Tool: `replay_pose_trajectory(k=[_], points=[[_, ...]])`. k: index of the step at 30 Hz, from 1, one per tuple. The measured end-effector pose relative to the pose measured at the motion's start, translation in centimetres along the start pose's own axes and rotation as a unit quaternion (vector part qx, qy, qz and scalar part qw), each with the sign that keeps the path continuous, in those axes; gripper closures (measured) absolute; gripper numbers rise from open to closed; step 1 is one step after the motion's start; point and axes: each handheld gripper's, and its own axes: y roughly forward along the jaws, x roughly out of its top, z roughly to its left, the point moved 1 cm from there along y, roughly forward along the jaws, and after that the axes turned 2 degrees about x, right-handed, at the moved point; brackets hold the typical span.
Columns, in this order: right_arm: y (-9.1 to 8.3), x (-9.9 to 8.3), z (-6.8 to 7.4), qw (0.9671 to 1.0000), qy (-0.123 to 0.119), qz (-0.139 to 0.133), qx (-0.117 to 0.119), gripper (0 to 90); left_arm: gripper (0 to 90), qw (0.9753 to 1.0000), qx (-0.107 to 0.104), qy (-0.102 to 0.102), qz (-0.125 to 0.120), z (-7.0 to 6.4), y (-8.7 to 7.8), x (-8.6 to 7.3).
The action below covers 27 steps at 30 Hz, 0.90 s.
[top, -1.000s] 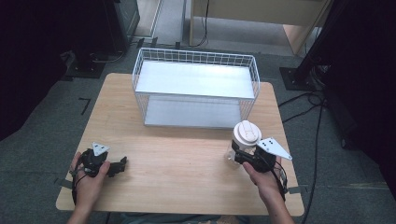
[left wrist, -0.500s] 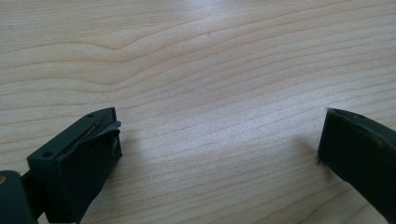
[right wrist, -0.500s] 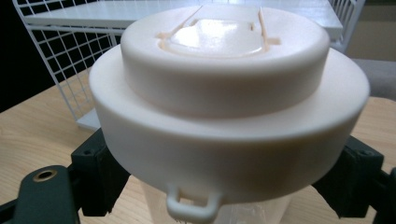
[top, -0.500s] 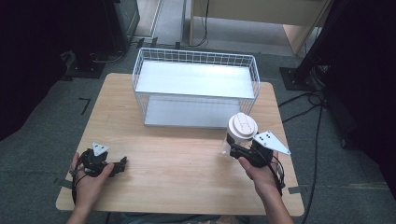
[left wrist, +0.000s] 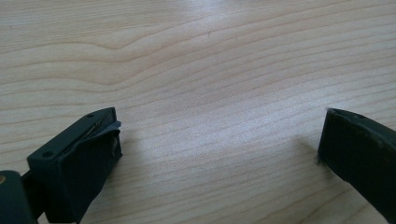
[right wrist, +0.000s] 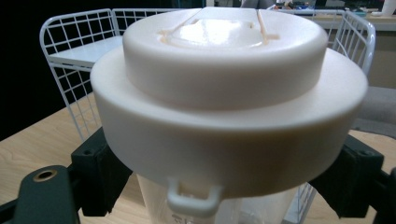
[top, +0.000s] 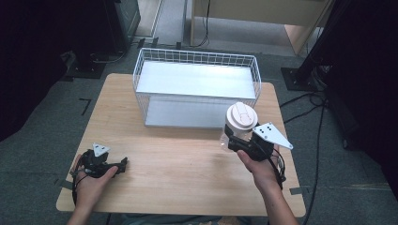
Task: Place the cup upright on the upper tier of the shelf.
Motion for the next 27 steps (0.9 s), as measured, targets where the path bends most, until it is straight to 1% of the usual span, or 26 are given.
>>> replay_pose_trajectory(k=[1,2,4,8,14,15,16,17,19,21,27], points=[[0.0,0.0,0.0,1.0000,0.000,0.000,0.000,15.7,0.0,1.0000,0.000,0.000,0.000,0.0,0.0,0.0],[0.0,0.5,0.2,1.0000,-0.002,-0.003,0.000,15.8,0.0,1.0000,0.000,0.000,0.000,0.0,0.0,0.0],[0.0,0.7,0.2,1.0000,-0.004,-0.005,0.001,15.7,0.0,1.0000,0.000,0.000,0.000,0.0,0.0,0.0],[0.0,1.6,0.6,0.9999,-0.008,-0.012,0.001,15.7,0.0,1.0000,0.000,0.000,0.000,0.0,0.0,0.0],[0.0,3.2,1.0,0.9995,-0.018,-0.026,0.004,15.8,0.0,1.0000,0.000,0.000,0.000,0.0,0.0,0.0],[0.0,3.8,1.2,0.9992,-0.022,-0.032,0.005,15.7,0.0,1.0000,0.000,0.000,0.000,0.0,0.0,0.0],[0.0,3.8,1.2,0.9992,-0.022,-0.032,0.005,15.7,0.0,1.0000,0.000,0.000,0.000,0.0,0.0,0.0],[0.0,4.4,1.3,0.9990,-0.025,-0.036,0.005,15.8,0.0,1.0000,0.000,0.000,0.000,0.0,0.0,0.0],[0.0,4.6,1.3,0.9990,-0.025,-0.037,0.005,15.8,0.0,1.0000,0.000,0.000,0.000,0.0,0.0,0.0],[0.2,5.2,1.4,0.9987,-0.029,-0.042,0.005,15.8,0.0,1.0000,0.000,0.000,0.000,0.0,0.0,0.0],[0.5,6.6,1.5,0.9981,-0.030,-0.054,0.001,15.8,0.0,1.0000,0.000,0.000,0.000,0.0,0.0,0.0]])
